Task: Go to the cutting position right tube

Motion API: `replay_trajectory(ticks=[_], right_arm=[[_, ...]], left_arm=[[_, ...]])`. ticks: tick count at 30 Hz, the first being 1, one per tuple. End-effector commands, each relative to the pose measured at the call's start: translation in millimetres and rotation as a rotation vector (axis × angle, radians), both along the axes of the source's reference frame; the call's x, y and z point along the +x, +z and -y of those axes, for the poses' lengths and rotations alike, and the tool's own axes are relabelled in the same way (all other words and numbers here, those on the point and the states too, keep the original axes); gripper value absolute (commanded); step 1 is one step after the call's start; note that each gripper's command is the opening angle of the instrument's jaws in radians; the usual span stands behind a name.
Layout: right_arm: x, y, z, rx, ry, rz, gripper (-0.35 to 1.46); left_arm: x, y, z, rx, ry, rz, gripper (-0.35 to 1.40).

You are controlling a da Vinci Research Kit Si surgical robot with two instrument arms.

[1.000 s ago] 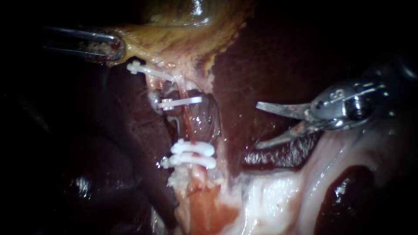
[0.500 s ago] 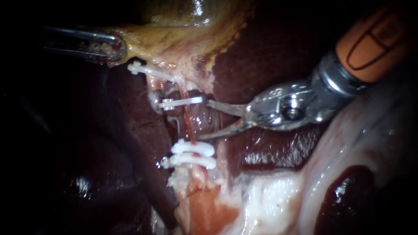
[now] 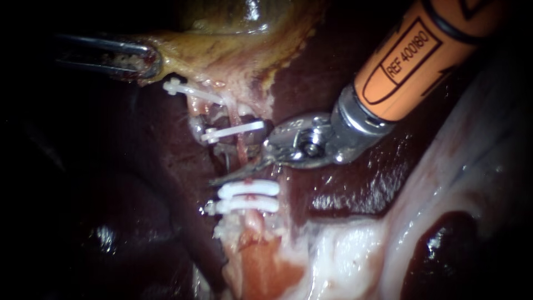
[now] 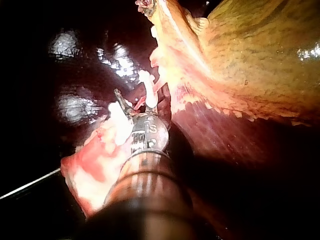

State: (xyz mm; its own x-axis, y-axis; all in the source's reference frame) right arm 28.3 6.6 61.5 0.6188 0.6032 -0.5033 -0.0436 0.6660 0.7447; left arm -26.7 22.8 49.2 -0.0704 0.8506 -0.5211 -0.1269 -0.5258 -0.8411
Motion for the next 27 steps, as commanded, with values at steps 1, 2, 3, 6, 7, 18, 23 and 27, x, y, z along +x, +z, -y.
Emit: replay_trajectory(ticks=[1, 2, 3, 6, 7, 18, 23, 27], right_arm=[[0.3, 0.0, 0.0, 0.002, 0.005, -0.008, 1.38], [0.6, 0.0, -0.1, 0.004, 0.012, -0.017, 1.38], [0.9, 0.1, -0.1, 0.005, 0.016, -0.022, 1.38], [1.6, 0.1, -0.2, 0.010, 0.031, -0.047, 1.40], [1.7, 0.1, -0.3, 0.011, 0.035, -0.054, 1.40], [2.1, -1.4, 0.3, 0.087, 0.036, -0.189, 1.40], [2.4, -3.8, 1.1, 0.152, 0.007, -0.263, 1.36], [2.5, -5.9, 1.2, 0.193, -0.038, -0.313, 1.35]], left_arm=[[0.0, 0.0, 0.0, 0.000, 0.000, 0.000, -0.35], [0.0, 0.0, 0.0, 0.000, 0.000, 0.000, -0.35], [0.0, 0.0, 0.0, 0.000, 0.000, 0.000, -0.35], [0.0, 0.0, 0.0, 0.000, 0.000, 0.000, -0.35], [0.0, 0.0, 0.0, 0.000, 0.000, 0.000, -0.35], [0.0, 0.0, 0.1, 0.000, 0.000, -0.001, -0.35], [0.0, 0.0, 0.1, 0.000, 0.000, -0.001, -0.35], [0.0, 0.0, 0.1, 0.000, 0.000, -0.001, -0.35]])
